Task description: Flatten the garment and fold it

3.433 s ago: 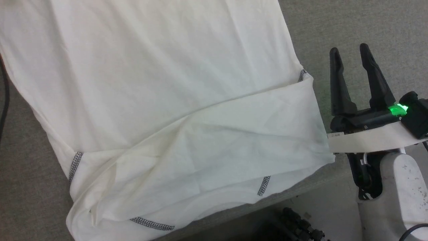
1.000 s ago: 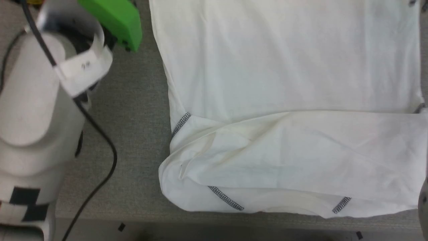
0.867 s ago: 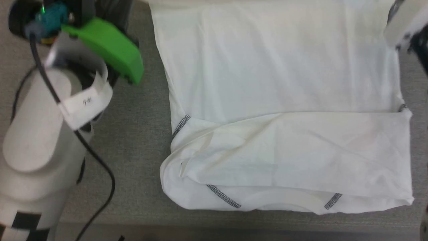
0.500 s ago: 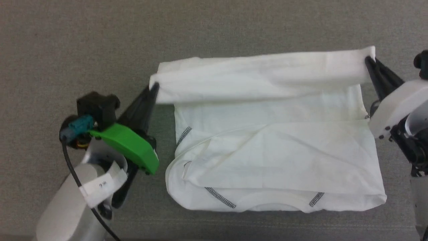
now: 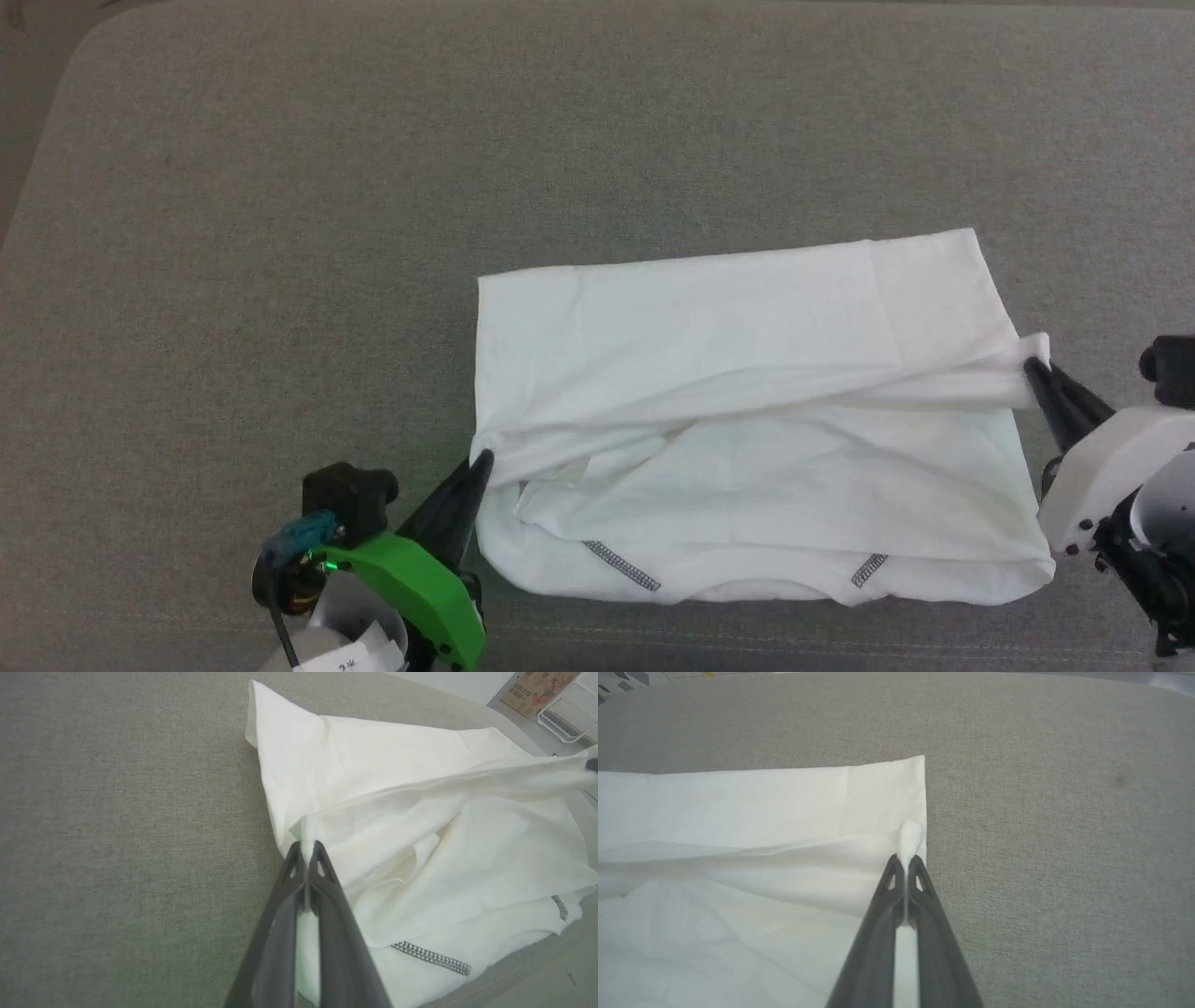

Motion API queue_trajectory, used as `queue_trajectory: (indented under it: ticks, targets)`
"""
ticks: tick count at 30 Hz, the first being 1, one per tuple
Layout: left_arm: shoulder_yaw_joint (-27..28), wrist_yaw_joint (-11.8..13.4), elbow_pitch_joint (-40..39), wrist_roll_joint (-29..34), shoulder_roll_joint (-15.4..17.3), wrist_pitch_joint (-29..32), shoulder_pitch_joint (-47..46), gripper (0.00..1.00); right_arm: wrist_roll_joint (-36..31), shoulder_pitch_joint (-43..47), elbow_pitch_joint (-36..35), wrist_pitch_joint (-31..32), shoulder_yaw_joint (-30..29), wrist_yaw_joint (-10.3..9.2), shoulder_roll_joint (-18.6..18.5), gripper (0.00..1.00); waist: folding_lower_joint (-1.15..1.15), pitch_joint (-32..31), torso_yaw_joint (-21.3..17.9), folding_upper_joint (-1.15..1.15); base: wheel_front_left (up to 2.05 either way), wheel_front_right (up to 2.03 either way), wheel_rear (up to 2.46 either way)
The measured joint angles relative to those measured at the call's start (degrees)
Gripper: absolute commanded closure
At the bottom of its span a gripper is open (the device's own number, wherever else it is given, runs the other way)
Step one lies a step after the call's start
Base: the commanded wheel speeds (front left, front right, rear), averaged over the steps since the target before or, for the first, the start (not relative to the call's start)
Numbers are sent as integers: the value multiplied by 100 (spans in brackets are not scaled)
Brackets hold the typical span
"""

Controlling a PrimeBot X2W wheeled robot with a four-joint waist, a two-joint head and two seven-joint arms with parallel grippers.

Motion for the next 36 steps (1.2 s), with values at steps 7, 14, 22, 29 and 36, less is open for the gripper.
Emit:
queue_trajectory:
  ticks: [7,14,22,29,36]
  targets:
    - [-194,-103,366,26,-41,-192,198,100,-123,521,-18,-104,5,0,33,100,0,-135,14,0,0,0,0]
    - [-153,-127,367,119,-55,-673,271,100,-141,753,-270,-457,-81,0,107,100,0,-228,-16,0,0,0,0]
    - [-182,-127,146,300,64,-879,494,100,-154,1174,-680,-478,-289,0,242,100,0,-277,8,0,0,0,0]
    - [-504,-199,285,360,60,-787,641,100,-193,1638,-642,-207,-272,0,257,100,0,-234,54,0,0,0,0]
    - [-689,-250,971,408,-60,-651,575,0,-343,1714,66,13,-40,0,234,0,0,-175,45,0,0,0,0]
